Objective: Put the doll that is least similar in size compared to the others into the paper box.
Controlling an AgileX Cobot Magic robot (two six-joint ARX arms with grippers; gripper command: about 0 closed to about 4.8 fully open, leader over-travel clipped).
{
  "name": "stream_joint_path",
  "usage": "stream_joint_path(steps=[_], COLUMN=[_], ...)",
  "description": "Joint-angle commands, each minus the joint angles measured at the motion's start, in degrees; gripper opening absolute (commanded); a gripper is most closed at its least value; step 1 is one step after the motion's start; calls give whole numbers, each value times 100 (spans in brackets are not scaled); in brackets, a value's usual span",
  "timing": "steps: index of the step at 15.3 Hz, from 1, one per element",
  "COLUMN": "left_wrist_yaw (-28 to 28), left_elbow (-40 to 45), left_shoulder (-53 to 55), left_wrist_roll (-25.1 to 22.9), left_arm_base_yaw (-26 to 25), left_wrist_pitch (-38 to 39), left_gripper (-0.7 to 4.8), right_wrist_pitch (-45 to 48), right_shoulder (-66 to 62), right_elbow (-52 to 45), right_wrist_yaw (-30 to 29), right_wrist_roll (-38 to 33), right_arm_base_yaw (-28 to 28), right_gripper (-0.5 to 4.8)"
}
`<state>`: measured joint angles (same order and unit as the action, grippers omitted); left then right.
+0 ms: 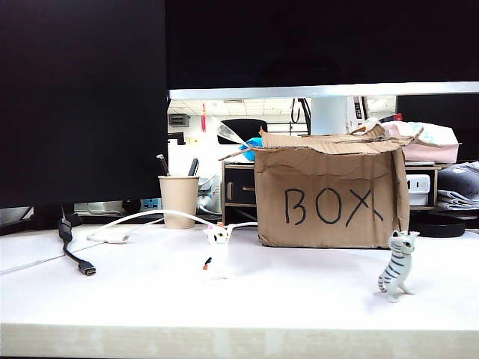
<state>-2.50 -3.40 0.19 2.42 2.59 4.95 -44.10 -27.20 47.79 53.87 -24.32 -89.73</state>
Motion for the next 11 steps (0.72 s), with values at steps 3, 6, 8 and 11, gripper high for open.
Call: stream_joint_path(steps=[3,6,8,11], left_wrist_yaw=[-15,-11,-31,-28], left_elbow=[-7,-7,-7,-7], left_shoulder=[0,0,0,0], left_wrist_roll=[-7,-7,-7,-7], left_arm_base_yaw=[-13,-9,-17,-13], left_wrist_pitch=[-74,-76,-35,-11], left_gripper=[-5,-5,-5,-5], right_wrist_pitch=[44,1969,3193,4194], right_shoulder=[175,376,975,1947], right_elbow=[2,-669,-1626,-3274], right_wrist_yaw=[-37,-1150,-3462,-5582], right_wrist_roll=[184,1088,2059,2284], right_arm_base_yaw=[625,4546,6511,7923], right_gripper=[-1,-1,-1,-1])
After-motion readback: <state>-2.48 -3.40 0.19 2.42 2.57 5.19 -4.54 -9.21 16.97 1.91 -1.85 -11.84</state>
